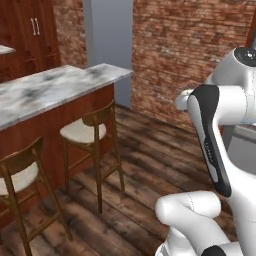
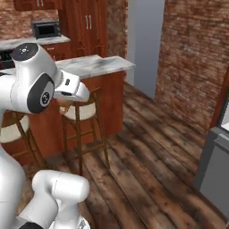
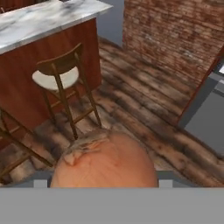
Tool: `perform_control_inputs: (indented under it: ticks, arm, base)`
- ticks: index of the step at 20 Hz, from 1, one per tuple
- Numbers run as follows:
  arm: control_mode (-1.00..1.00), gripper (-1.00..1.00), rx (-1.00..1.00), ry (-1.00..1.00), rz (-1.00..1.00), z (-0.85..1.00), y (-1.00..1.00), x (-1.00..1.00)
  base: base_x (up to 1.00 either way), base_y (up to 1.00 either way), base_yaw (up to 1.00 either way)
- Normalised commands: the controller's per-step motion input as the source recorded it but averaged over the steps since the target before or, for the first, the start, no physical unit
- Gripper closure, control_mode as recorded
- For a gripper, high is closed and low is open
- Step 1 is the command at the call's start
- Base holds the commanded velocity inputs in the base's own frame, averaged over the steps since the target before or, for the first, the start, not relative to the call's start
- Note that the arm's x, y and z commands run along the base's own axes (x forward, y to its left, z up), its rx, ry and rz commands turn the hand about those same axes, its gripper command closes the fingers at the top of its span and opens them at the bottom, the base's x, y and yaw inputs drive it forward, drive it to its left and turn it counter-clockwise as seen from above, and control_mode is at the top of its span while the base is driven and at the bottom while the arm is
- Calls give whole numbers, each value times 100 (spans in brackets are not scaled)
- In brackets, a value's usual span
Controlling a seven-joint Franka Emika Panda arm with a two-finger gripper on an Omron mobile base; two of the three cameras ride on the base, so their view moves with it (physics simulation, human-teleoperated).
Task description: Place the liquor on the top shelf of the fridge to keep it out of children's reach, and place the onion and apple on lower shelves for easy access.
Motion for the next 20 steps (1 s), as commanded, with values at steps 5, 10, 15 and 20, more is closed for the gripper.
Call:
perform_control_inputs:
  ticks: [5, 10, 15, 20]
  arm:
    - [100, 100, 0, 0, 0, 0, 0, 0]
    - [100, 100, 0, 0, 0, 0, 0, 0]
    - [100, 100, 0, 0, 0, 0, 0, 0]
    - [100, 100, 0, 0, 0, 0, 0, 0]
  base:
    - [0, -79, -54]
    - [7, -62, -51]
    - [28, -3, -44]
    - [34, 55, -38]
